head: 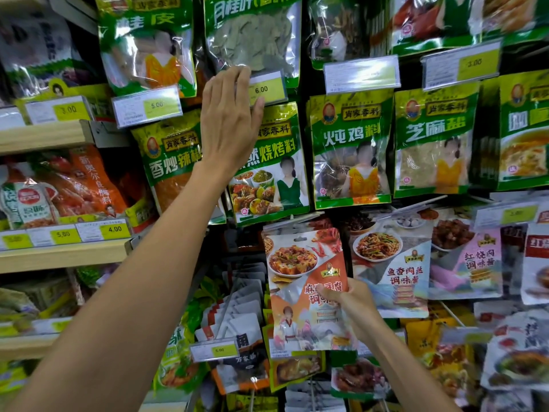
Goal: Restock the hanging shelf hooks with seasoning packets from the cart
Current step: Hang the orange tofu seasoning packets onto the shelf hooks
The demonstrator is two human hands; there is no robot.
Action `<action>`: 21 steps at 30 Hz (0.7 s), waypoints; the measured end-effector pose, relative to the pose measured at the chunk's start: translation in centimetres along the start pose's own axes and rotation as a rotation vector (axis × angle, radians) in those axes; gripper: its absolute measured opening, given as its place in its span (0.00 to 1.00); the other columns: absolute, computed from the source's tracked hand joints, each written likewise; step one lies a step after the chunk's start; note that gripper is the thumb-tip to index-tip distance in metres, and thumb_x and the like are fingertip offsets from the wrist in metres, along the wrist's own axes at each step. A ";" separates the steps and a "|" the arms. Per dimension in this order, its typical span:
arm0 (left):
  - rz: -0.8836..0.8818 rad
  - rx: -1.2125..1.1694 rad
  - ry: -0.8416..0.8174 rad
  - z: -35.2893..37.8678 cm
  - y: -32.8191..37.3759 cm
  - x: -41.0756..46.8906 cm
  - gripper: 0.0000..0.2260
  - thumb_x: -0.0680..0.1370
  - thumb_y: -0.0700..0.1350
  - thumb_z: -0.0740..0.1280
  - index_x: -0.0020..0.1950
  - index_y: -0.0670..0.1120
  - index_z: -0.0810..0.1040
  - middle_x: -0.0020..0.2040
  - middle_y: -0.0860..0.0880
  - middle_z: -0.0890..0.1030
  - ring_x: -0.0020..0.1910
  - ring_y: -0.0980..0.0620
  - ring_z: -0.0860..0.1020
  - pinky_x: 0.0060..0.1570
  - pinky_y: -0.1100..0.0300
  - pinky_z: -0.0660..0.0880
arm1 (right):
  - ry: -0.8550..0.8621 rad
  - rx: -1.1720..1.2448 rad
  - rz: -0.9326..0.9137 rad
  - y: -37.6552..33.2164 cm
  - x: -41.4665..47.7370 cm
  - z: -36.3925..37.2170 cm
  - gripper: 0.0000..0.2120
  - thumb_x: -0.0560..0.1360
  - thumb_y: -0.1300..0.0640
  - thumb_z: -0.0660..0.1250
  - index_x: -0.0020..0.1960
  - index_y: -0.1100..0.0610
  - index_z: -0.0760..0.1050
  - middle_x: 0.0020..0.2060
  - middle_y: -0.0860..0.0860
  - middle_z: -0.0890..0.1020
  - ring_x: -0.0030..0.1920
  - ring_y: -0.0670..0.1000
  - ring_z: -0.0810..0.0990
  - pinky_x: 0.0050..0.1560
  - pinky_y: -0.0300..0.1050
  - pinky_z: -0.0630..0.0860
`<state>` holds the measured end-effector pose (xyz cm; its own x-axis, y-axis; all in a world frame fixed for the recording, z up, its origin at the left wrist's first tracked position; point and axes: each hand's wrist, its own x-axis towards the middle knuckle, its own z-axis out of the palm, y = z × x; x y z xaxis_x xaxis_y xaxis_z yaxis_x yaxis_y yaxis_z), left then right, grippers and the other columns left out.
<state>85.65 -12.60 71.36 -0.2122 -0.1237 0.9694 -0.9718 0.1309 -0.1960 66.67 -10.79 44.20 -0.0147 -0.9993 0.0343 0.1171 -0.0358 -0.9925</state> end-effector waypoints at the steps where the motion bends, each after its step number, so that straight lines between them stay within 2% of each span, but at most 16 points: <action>1: 0.000 0.001 0.002 0.0 0.0 0.0 0.23 0.83 0.51 0.50 0.70 0.38 0.68 0.66 0.39 0.72 0.65 0.42 0.70 0.68 0.52 0.61 | 0.006 -0.005 0.002 -0.2 0.1 0.1 0.08 0.70 0.62 0.75 0.47 0.64 0.80 0.42 0.54 0.85 0.43 0.52 0.83 0.40 0.42 0.75; 9: 0.010 0.009 -0.001 -0.1 -0.1 0.0 0.23 0.83 0.51 0.51 0.70 0.38 0.67 0.66 0.39 0.72 0.66 0.42 0.70 0.68 0.53 0.61 | 0.048 -0.008 0.020 -0.5 1.1 0.6 0.05 0.71 0.62 0.74 0.44 0.62 0.80 0.39 0.52 0.85 0.41 0.48 0.83 0.36 0.39 0.73; 13: 0.008 0.006 0.005 -0.1 0.0 0.0 0.22 0.83 0.51 0.51 0.70 0.37 0.68 0.66 0.39 0.72 0.66 0.42 0.70 0.69 0.52 0.61 | 0.092 -0.023 0.032 -0.3 2.3 1.0 0.03 0.71 0.63 0.73 0.41 0.62 0.80 0.38 0.53 0.84 0.40 0.50 0.81 0.38 0.41 0.73; 17: 0.012 -0.002 0.023 0.1 0.0 0.0 0.22 0.83 0.50 0.52 0.69 0.37 0.69 0.65 0.39 0.73 0.65 0.41 0.71 0.68 0.51 0.62 | 0.145 -0.079 0.008 0.1 3.9 1.6 0.07 0.72 0.64 0.72 0.36 0.59 0.77 0.36 0.55 0.82 0.38 0.52 0.80 0.36 0.42 0.73; 21: 0.021 -0.006 0.054 0.2 0.1 -0.1 0.21 0.83 0.50 0.54 0.68 0.36 0.70 0.64 0.38 0.74 0.64 0.41 0.72 0.67 0.50 0.64 | 0.198 -0.177 0.028 0.3 5.3 2.2 0.08 0.72 0.61 0.73 0.37 0.57 0.76 0.38 0.55 0.82 0.41 0.54 0.80 0.45 0.50 0.76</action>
<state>85.60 -12.80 71.20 -0.2266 -0.0672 0.9717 -0.9666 0.1384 -0.2158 68.84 -16.08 44.35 -0.2101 -0.9777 -0.0003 -0.0547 0.0120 -0.9984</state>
